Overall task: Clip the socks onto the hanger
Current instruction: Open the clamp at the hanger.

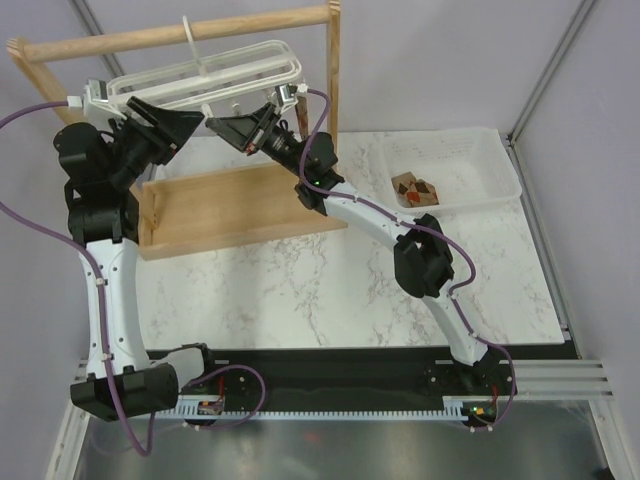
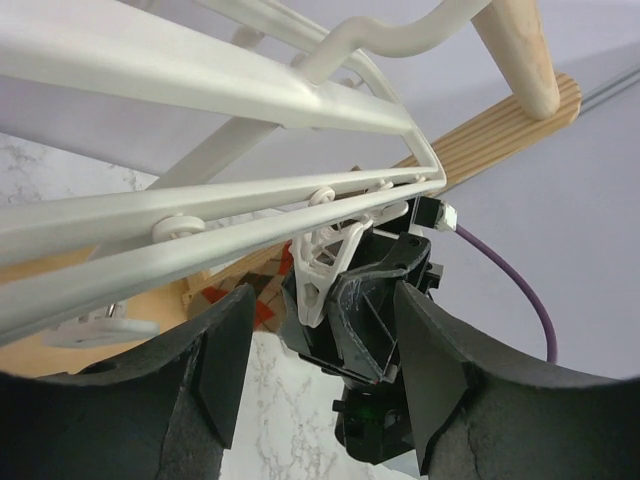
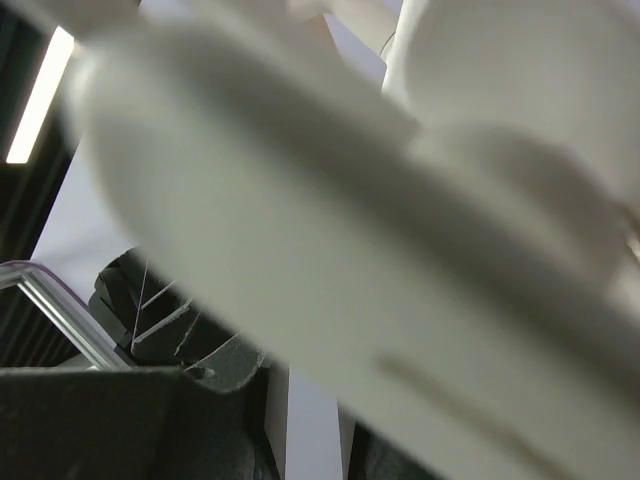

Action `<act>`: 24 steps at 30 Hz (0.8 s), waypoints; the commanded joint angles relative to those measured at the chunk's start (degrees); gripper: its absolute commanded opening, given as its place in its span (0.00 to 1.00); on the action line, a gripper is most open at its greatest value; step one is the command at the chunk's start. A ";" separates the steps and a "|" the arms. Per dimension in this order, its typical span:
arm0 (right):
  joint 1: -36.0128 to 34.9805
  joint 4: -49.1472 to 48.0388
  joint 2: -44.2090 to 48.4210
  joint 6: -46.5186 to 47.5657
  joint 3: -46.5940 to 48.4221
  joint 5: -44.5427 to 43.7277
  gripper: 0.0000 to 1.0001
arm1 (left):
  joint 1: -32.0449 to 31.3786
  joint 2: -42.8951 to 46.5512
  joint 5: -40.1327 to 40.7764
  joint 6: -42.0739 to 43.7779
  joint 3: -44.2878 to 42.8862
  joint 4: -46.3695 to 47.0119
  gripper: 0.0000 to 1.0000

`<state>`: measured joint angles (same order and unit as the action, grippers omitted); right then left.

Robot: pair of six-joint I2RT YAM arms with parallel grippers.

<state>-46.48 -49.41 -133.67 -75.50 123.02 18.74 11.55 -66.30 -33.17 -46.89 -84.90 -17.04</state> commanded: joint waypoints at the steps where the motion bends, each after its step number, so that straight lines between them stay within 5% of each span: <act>1: -0.01 -2.01 2.88 -2.37 3.45 2.00 0.01 | -0.12 -0.76 -2.60 -1.44 -0.52 3.94 0.66; 24: -0.19 -2.80 3.06 -3.86 2.93 2.70 0.00 | -2.85 -4.89 -1.81 -5.58 -2.37 8.51 0.61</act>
<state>-46.50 -49.10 -133.67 -77.87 123.92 19.70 9.08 -70.52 -34.61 -50.24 -85.34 -10.87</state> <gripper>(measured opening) 0.266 0.610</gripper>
